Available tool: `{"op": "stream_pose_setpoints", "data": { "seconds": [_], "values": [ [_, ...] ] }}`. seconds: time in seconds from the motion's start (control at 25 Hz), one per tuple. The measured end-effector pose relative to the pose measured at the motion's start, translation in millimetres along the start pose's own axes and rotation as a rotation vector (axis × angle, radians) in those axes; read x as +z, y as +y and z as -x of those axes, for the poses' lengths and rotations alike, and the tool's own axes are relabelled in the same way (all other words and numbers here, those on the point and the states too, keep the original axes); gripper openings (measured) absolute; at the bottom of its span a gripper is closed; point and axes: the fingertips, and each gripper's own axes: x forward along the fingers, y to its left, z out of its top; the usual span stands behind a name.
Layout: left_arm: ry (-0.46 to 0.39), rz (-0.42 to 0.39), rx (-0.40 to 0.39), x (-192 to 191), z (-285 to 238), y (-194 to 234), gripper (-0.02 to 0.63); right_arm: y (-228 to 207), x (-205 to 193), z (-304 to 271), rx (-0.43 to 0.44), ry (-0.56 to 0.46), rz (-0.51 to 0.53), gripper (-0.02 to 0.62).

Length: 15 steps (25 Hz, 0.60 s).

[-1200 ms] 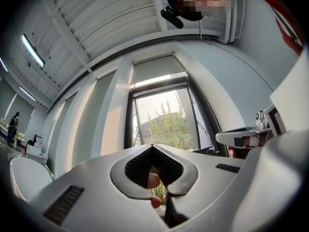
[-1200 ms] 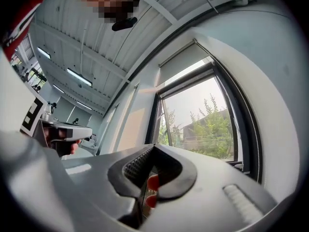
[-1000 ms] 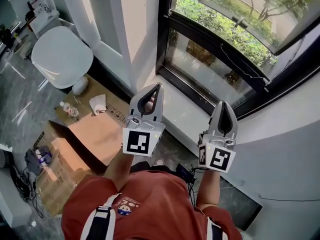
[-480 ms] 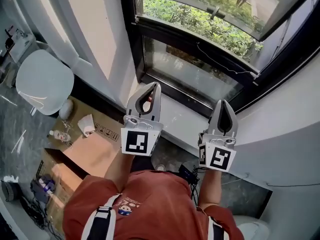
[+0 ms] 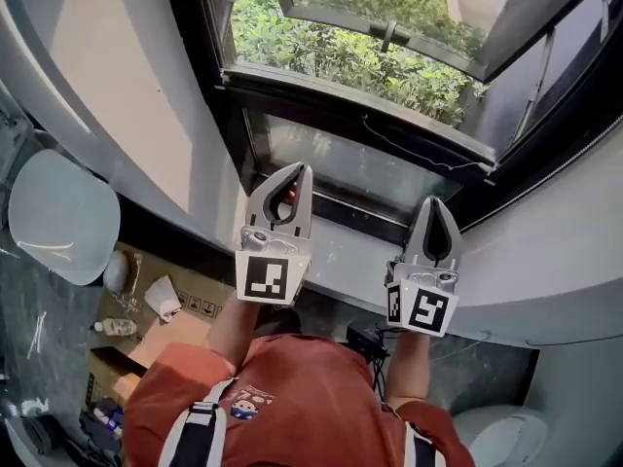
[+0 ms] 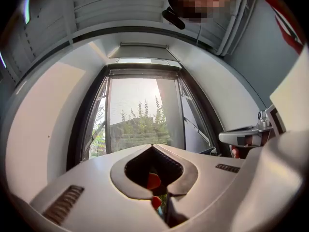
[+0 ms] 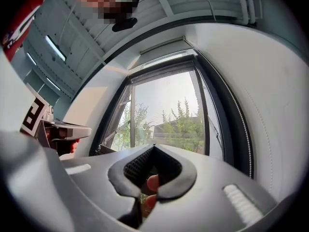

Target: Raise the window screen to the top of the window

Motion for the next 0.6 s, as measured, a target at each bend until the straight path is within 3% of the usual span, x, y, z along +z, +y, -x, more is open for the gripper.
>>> {"op": "stream_pose_setpoints", "data": {
  "seconds": [0.6],
  "values": [
    [0.0, 0.042, -0.129, -29, -82, 62, 0.006, 11, -20, -73, -0.157, 0.028, 0.058, 0.009]
  ]
}}
